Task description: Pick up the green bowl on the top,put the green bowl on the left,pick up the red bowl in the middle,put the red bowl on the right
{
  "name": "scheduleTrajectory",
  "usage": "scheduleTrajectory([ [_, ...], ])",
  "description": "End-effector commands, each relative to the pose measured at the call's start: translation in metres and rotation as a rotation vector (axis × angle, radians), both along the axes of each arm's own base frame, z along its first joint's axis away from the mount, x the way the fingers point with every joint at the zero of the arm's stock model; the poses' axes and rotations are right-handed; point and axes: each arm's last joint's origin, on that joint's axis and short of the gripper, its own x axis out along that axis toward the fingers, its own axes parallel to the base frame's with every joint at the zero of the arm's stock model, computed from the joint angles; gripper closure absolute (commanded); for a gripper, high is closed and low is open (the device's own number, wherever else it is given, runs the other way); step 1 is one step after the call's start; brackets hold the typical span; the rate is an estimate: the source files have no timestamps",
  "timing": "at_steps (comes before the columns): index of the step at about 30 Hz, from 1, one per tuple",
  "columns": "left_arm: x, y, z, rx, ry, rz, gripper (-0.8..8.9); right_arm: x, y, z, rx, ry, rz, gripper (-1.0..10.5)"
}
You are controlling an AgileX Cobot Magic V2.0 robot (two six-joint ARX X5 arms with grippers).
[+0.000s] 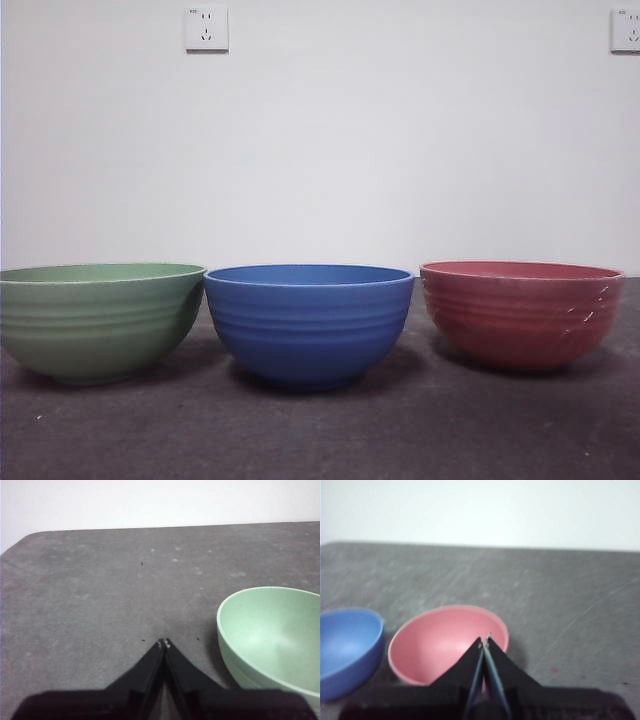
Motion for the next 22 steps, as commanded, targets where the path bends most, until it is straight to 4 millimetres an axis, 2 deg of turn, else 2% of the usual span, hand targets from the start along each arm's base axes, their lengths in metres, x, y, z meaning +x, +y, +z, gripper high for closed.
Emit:
scheduleTrajectory([
  [1, 0.000, 0.000, -0.004, -0.007, 0.022, 0.005, 8.17, 0.006, 0.001, -0.013, -0.020, -0.030, 0.032, 9.6],
  [8, 0.000, 0.000, -0.004, -0.007, 0.021, 0.005, 8.17, 0.015, 0.003, -0.048, -0.015, 0.011, 0.027, 9.6],
  [22, 0.000, 0.000, -0.004, -0.007, 0.022, 0.004, 8.17, 0.015, 0.003, -0.048, 0.000, 0.026, 0.020, 9.6],
])
